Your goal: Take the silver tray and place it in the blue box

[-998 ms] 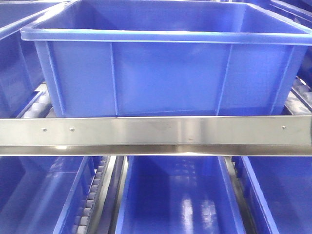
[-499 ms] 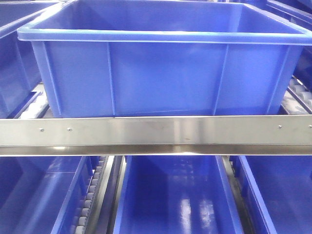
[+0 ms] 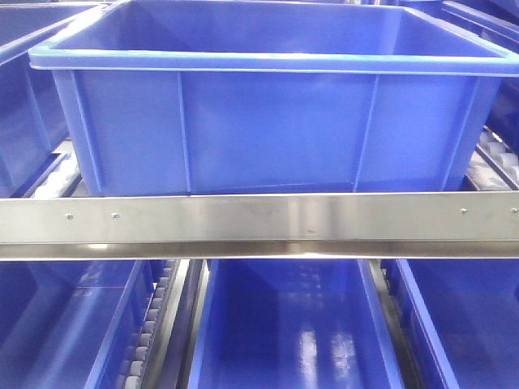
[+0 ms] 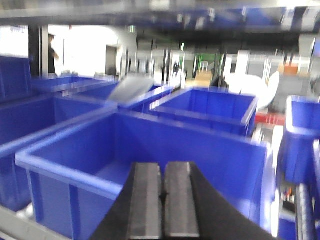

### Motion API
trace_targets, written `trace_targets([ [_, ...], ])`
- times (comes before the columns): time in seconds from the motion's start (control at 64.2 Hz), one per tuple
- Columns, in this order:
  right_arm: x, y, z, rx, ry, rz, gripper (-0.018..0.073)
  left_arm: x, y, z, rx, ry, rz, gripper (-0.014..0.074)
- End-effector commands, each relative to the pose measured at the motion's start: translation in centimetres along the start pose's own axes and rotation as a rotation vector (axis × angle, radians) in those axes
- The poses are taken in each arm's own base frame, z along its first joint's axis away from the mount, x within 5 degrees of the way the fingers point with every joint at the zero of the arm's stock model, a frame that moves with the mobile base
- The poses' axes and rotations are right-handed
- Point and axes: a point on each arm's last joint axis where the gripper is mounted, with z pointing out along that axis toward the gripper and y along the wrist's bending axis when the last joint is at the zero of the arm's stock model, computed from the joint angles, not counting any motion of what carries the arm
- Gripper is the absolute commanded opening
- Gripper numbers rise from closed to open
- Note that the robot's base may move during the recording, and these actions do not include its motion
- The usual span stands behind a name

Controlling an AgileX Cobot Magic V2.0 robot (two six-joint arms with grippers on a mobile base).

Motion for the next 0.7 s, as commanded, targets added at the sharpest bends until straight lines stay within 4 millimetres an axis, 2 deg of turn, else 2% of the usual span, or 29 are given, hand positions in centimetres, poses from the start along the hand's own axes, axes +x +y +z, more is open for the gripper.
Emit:
trace_targets([
  [0.0, -1.18, 0.19, -0.37, -0.013, -0.058, -0.012, 0.0021, -1.39, -0.55, -0.27, 0.048, -0.082, -0.004, -0.0104],
  [0.686, -0.89, -0.14, -0.43, 0.023, -0.031, -0.009, 0.0021, -1.45, -0.62, -0.27, 0.056, -0.089, -0.004, -0.0104],
])
